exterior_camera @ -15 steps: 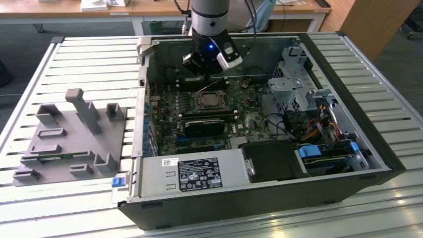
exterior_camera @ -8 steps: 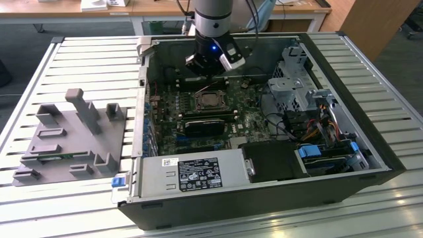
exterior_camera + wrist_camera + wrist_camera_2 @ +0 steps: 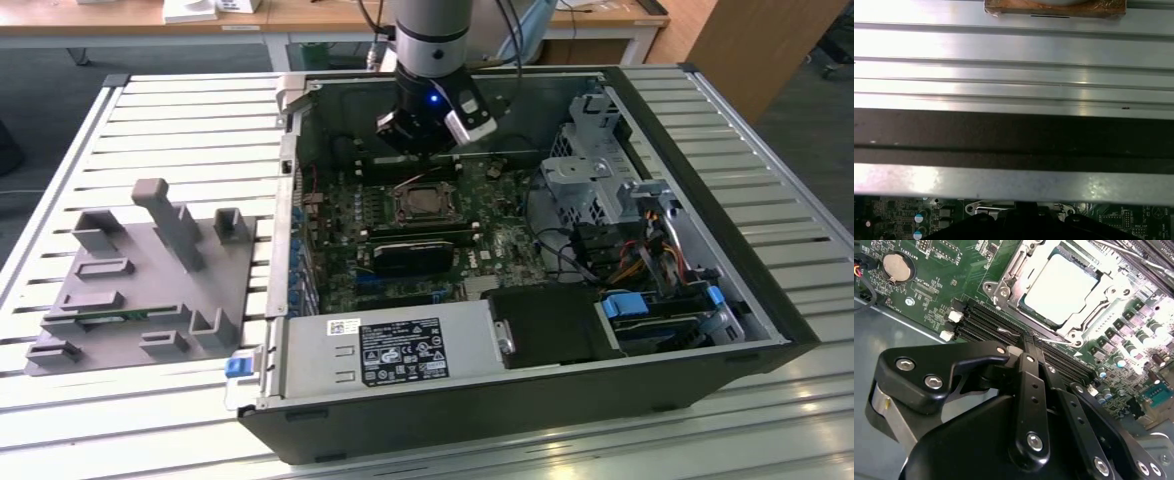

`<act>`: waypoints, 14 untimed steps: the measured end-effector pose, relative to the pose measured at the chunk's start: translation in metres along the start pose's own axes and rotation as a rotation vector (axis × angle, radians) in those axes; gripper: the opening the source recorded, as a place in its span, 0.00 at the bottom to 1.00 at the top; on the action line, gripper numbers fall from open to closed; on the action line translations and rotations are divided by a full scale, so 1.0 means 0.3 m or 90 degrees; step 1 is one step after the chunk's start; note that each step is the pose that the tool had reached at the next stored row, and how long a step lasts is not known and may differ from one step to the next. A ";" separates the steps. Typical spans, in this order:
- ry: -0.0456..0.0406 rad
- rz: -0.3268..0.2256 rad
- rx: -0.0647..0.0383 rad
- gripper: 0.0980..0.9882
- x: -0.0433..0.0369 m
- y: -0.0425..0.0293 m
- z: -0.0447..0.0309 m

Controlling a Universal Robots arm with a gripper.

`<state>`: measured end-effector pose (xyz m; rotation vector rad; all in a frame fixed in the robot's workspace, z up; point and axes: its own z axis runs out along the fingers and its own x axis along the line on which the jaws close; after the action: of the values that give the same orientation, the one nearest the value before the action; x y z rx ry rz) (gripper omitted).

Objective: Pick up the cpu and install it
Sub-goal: 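Install the first cpu locking lever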

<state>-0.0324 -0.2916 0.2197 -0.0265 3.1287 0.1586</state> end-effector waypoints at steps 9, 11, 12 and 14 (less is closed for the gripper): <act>-0.0001 0.000 0.000 0.01 -0.004 -0.001 0.005; -0.0001 0.000 0.000 0.01 -0.006 -0.001 0.006; -0.0001 0.000 0.000 0.01 -0.007 -0.001 0.007; -0.0001 0.000 0.000 0.01 -0.009 -0.001 0.011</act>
<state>-0.0295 -0.2915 0.2165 -0.0266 3.1284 0.1590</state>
